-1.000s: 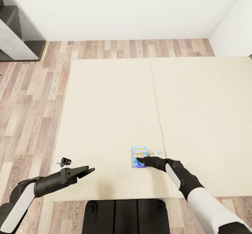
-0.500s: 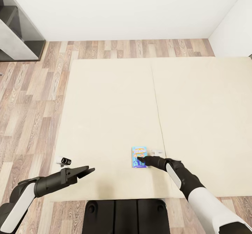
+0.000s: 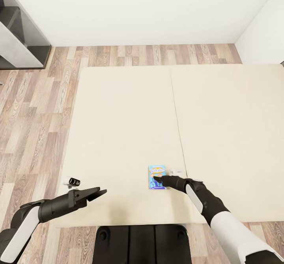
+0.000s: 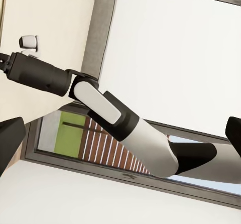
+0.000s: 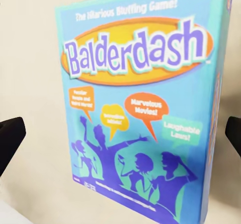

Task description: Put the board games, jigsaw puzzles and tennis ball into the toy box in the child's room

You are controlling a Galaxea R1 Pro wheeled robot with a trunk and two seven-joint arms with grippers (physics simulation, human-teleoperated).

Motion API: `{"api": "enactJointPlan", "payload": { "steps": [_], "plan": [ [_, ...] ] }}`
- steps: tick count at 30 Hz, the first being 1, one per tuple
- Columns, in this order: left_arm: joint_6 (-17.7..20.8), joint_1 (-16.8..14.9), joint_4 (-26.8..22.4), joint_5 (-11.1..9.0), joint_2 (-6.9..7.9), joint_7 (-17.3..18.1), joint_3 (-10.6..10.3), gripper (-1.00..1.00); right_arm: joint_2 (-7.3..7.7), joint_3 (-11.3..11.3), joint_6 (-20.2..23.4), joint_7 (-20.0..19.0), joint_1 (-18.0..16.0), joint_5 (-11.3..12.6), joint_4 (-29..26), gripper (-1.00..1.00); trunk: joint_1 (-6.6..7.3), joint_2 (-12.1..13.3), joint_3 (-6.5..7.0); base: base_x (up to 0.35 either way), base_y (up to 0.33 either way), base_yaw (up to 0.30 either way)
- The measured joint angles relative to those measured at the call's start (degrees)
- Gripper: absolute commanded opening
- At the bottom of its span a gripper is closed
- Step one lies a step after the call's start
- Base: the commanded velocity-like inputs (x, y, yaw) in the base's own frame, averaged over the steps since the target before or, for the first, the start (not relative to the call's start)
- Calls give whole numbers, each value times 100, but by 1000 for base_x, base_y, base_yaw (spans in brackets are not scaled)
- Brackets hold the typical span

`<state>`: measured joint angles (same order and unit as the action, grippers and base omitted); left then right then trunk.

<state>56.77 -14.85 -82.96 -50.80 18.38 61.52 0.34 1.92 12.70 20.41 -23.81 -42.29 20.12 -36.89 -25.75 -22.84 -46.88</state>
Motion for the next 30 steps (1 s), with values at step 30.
{"api": "enactJointPlan", "payload": {
  "steps": [30],
  "plan": [
    [0, 1, 0, 23, -11, -12, 0, 100, -3, -5, -7, 9, -118, 8, -100, 100, 0, 0, 0, 0, 0, 0]
  ]
}}
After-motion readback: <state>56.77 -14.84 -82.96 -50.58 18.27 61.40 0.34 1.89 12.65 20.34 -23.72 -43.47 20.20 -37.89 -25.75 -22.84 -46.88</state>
